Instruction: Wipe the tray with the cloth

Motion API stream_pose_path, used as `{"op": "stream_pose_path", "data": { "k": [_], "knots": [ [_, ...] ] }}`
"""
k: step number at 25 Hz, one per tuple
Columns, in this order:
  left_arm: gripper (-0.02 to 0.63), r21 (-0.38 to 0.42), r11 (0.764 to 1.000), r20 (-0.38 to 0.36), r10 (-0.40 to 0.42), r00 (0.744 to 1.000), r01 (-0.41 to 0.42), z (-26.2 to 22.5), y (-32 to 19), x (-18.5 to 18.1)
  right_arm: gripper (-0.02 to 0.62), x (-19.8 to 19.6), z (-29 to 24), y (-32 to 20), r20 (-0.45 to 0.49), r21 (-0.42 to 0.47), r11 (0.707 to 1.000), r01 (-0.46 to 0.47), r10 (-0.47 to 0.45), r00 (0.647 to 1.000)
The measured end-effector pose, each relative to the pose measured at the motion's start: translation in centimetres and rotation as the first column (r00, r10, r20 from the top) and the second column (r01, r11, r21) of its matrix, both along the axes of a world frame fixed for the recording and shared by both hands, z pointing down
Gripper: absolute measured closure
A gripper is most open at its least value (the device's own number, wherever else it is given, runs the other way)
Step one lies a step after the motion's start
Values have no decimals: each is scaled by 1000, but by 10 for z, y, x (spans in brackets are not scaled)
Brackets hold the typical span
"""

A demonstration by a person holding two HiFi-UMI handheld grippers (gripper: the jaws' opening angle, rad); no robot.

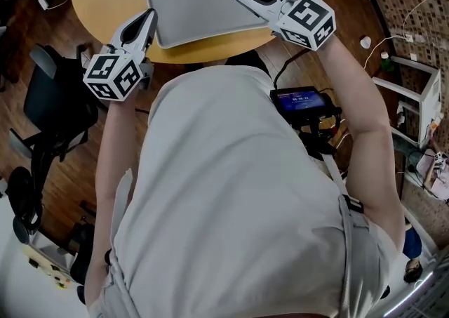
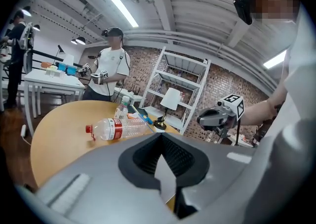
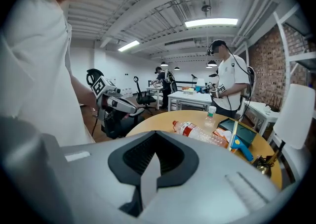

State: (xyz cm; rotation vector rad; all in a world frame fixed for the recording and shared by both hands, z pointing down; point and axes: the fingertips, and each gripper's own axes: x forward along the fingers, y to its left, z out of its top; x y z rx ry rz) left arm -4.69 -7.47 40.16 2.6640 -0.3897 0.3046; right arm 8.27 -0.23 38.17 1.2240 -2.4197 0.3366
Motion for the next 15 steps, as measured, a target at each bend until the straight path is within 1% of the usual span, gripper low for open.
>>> {"op": "stream_pose_path", "data": {
  "k": [6,9,11,15],
  "knots": [
    [606,15,1000,0,1,1000,-1,-10,3,1,595,-3,8,4,-1,8,1000,-5,5,1000],
    [606,26,1000,30,10,1000,-11,-14,7,-5,595,-6,5,0,20,21,1000,-7,6,1000],
    [606,26,1000,44,-3,999,2,-13,5,-10,595,-11,3,-1,27,28,1000,4,-5,1000],
    [606,28,999,45,-21,999,19,-14,4,-17,595,-20,4,-2,11,31,999,39,-39,999]
  ]
}}
